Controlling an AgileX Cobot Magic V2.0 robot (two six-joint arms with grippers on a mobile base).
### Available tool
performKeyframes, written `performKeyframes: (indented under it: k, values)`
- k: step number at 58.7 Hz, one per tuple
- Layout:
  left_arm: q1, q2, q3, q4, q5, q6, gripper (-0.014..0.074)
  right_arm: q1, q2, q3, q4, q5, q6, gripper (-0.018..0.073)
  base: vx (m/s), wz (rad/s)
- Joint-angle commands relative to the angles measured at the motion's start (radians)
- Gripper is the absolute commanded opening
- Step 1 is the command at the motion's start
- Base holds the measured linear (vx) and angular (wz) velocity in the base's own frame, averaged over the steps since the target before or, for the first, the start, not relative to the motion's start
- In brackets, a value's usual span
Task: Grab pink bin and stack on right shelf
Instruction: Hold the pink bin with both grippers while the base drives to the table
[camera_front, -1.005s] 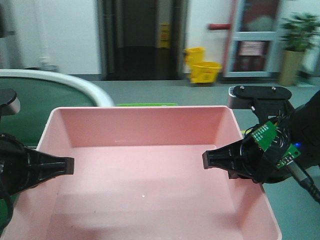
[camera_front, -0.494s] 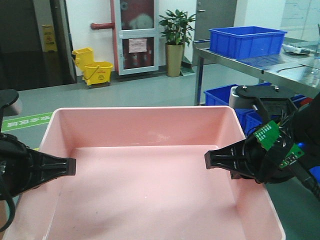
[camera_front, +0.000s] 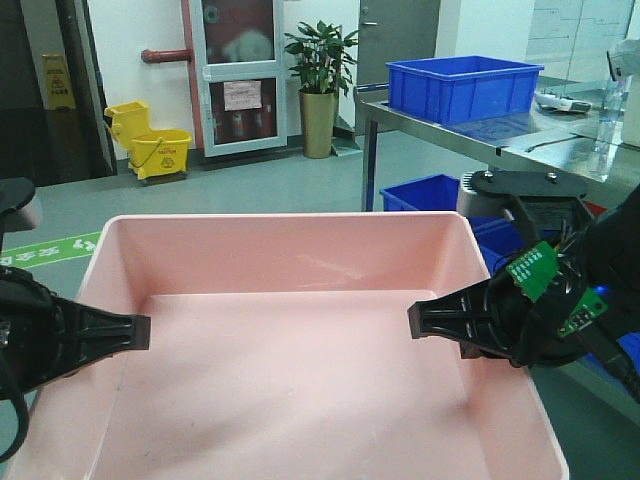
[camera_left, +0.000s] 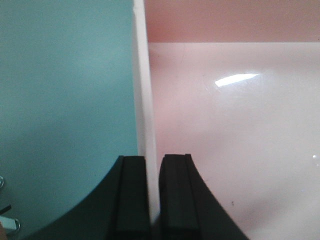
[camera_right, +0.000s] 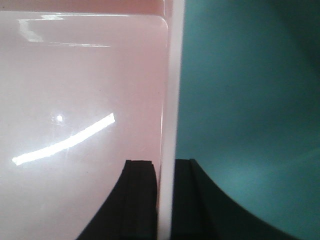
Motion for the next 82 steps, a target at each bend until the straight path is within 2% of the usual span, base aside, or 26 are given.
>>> performKeyframes:
  k: [1, 48, 82]
  values:
    - [-0.009, -0.023, -0.028, 0.028, -0.083, -0.002, 0.0111, -0.003, -0.03, -0.029, -0.04, -0.07, -0.013, 0.0074, 0.28, -0.01]
    - [-0.009, -0.023, -0.028, 0.028, -0.083, -0.002, 0.0111, -0.003, -0.03, -0.029, -0.04, -0.07, -0.013, 0.0074, 0.36, 0.0]
    - [-0.009, -0.023, -0.028, 0.028, -0.083, -0.002, 0.0111, -0.003, -0.03, -0.029, -0.04, -0.07, -0.013, 0.0074, 0.42, -0.14]
